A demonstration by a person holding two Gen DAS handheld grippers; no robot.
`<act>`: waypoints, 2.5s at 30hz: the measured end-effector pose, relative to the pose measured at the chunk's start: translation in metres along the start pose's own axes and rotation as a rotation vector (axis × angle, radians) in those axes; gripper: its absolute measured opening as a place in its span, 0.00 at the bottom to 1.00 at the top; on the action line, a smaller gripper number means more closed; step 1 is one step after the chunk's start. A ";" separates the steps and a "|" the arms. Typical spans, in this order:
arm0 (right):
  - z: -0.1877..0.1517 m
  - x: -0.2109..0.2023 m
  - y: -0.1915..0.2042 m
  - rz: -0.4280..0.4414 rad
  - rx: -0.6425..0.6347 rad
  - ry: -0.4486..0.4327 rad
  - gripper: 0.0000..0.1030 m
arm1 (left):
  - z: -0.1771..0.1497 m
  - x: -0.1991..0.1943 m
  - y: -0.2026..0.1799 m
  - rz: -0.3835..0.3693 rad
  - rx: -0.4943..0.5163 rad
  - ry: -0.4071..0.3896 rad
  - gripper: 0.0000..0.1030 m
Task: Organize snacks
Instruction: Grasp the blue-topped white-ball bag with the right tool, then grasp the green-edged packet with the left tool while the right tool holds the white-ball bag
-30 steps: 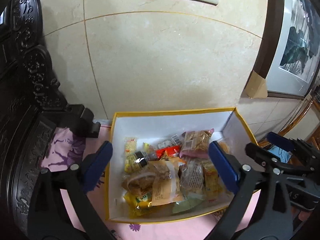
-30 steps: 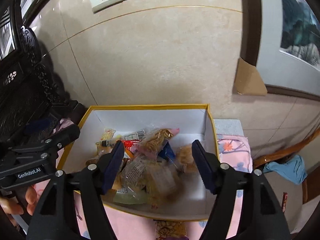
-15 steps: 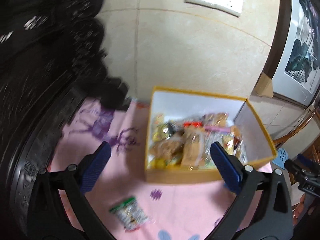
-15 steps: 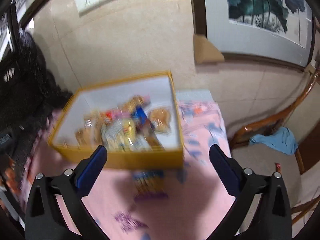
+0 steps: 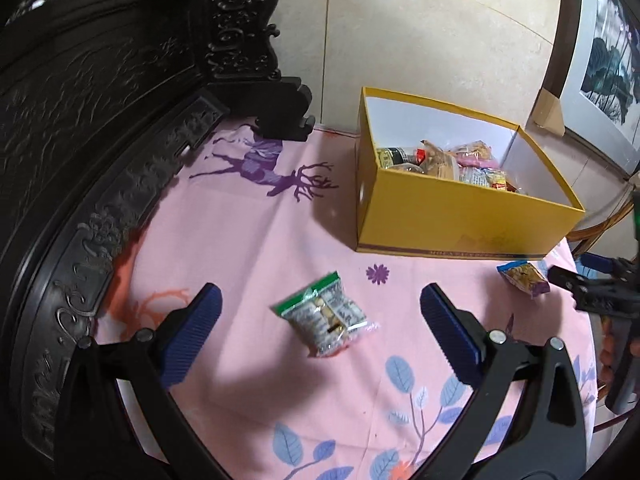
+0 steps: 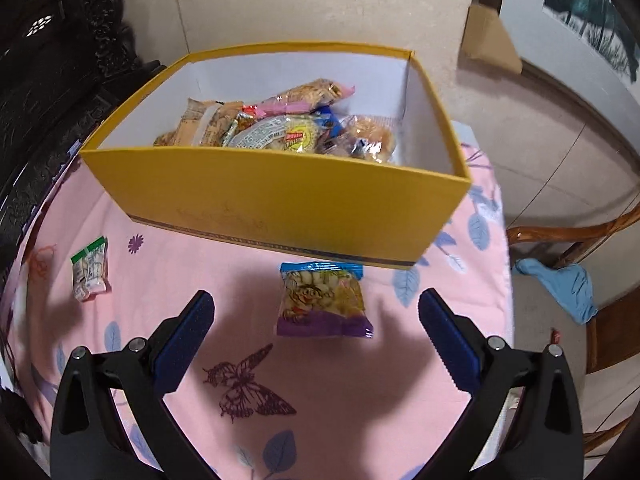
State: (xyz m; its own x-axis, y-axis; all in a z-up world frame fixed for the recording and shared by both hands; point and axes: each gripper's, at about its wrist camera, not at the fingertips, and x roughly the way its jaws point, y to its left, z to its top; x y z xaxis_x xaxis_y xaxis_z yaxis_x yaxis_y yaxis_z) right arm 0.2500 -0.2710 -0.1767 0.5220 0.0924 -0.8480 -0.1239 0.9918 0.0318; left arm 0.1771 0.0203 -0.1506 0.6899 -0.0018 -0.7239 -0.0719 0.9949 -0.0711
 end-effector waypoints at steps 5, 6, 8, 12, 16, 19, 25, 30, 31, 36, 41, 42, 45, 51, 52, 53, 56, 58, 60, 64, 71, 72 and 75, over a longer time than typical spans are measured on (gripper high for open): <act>0.008 0.032 -0.002 -0.041 -0.016 0.079 0.99 | -0.008 0.003 0.004 0.006 -0.017 0.016 0.98; 0.009 0.038 -0.001 -0.050 -0.030 0.086 0.99 | -0.010 0.002 0.006 0.014 -0.023 0.013 0.98; 0.010 0.050 0.000 -0.053 -0.051 0.108 0.99 | -0.011 0.002 0.009 0.022 -0.032 0.011 0.98; 0.007 0.067 0.004 -0.052 -0.082 0.139 0.99 | -0.017 0.005 0.014 0.014 -0.043 0.030 0.98; 0.003 0.077 0.007 -0.040 -0.093 0.158 0.99 | -0.022 0.010 0.020 -0.006 -0.076 0.057 0.98; 0.002 0.081 0.005 -0.019 -0.064 0.173 0.99 | -0.025 0.012 0.025 -0.018 -0.101 0.078 0.98; 0.006 0.087 0.006 -0.017 -0.067 0.198 0.79 | -0.027 0.013 0.033 -0.048 -0.142 0.084 0.98; 0.001 0.080 0.007 -0.007 -0.066 0.167 0.64 | -0.031 0.014 0.033 -0.077 -0.180 0.097 0.98; -0.001 0.079 0.008 -0.007 -0.062 0.162 0.60 | -0.032 0.014 0.032 -0.078 -0.179 0.099 0.98; -0.015 0.068 0.016 0.009 -0.060 0.158 0.56 | -0.033 0.015 0.028 -0.076 -0.150 0.110 0.98; -0.052 0.046 0.037 0.070 -0.075 0.150 0.55 | -0.033 0.026 0.020 -0.062 -0.123 0.122 0.98; -0.060 0.042 0.042 0.067 -0.089 0.141 0.55 | -0.033 0.032 0.017 -0.058 -0.118 0.132 0.98; -0.080 0.033 0.055 0.045 -0.125 0.117 0.56 | -0.030 0.052 0.011 -0.043 -0.137 0.178 0.98; -0.090 0.029 0.062 0.025 -0.093 0.084 0.59 | -0.023 0.091 0.004 -0.011 -0.318 0.253 0.98; -0.087 0.029 0.063 0.026 -0.088 0.080 0.61 | -0.023 0.095 0.003 -0.013 -0.339 0.249 0.98; -0.086 0.030 0.065 0.023 -0.089 0.074 0.61 | -0.022 0.098 0.002 -0.010 -0.351 0.245 0.98; -0.093 0.029 0.061 0.021 -0.082 0.058 0.62 | -0.022 0.111 -0.006 0.023 -0.330 0.236 0.98; -0.093 0.032 0.064 0.022 -0.083 0.050 0.62 | -0.025 0.120 -0.007 0.061 -0.316 0.251 0.98; -0.093 0.032 0.064 0.025 -0.082 0.042 0.62 | -0.029 0.129 -0.002 0.093 -0.335 0.274 0.98; -0.109 0.020 0.056 0.022 -0.077 0.016 0.62 | -0.030 0.129 -0.004 0.125 -0.303 0.243 0.98; -0.110 0.021 0.058 0.027 -0.077 0.009 0.66 | -0.036 0.125 -0.011 0.169 -0.218 0.235 0.85; -0.110 0.021 0.058 0.027 -0.074 0.009 0.66 | -0.037 0.124 -0.010 0.181 -0.210 0.232 0.79; -0.110 0.021 0.058 0.025 -0.072 0.009 0.66 | -0.037 0.121 -0.008 0.203 -0.209 0.225 0.65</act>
State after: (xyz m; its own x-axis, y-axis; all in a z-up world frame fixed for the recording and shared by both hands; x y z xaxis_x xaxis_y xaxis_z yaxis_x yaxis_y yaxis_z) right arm 0.1610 -0.2209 -0.2504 0.5100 0.1155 -0.8524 -0.1975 0.9802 0.0146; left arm 0.2341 0.0080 -0.2629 0.4728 0.1478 -0.8687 -0.3529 0.9351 -0.0329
